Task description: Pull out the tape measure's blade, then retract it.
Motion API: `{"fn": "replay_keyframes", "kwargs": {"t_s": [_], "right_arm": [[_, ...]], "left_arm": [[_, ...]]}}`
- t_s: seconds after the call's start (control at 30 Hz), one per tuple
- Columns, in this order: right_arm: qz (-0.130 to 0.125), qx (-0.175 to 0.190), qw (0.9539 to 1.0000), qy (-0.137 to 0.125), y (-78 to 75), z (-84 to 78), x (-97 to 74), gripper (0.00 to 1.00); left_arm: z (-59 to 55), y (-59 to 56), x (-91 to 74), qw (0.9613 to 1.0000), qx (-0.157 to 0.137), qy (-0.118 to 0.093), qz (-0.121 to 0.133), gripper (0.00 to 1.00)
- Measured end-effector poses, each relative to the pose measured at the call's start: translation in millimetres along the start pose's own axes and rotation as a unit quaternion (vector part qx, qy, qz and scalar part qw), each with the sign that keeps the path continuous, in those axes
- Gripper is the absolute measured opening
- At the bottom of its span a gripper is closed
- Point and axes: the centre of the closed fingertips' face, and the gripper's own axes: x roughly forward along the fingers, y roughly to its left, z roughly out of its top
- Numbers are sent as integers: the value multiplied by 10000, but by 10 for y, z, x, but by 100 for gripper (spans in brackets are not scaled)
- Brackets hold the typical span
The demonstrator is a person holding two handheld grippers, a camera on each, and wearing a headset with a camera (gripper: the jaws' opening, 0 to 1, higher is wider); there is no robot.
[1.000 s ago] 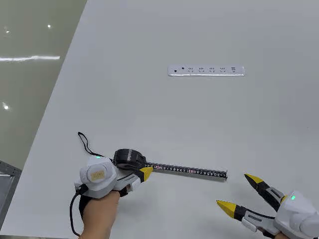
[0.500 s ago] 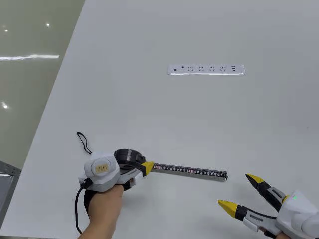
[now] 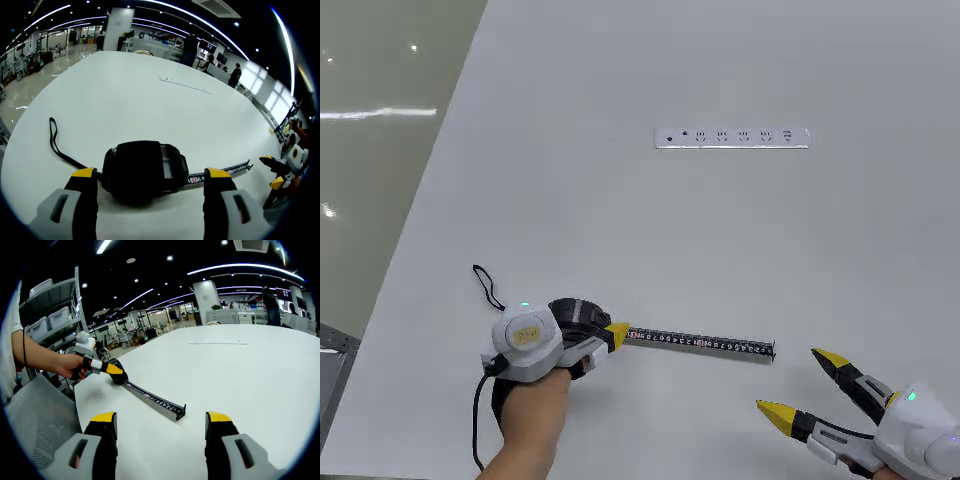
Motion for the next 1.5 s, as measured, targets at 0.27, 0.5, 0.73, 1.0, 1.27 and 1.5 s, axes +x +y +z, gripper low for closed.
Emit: {"fn": "replay_keyframes", "kwargs": {"t_s": [0.27,0.5,0.73,1.0,1.27,1.5], "right_arm": [[-1,48,10000,-9,-5,-8,-9,71],[0,62,10000,-16,0,0,-9,70],[5,79,10000,-8,3,-12,-15,70],[2,110,9999,-27,-3,-3,-20,69],[22,85,10000,6,8,-16,-13,68],[39,76,10000,30,8,-31,-12,67]], "left_arm": [[-12,-25,26,10000,-63,41,-9,80],[-9,10,33,9999,-131,43,81,77],[-11,24,35,9998,-126,37,180,75],[-22,54,51,9995,-73,56,301,72],[-18,77,53,9991,-125,66,399,70],[-20,96,54,9987,-82,90,501,68]]}}
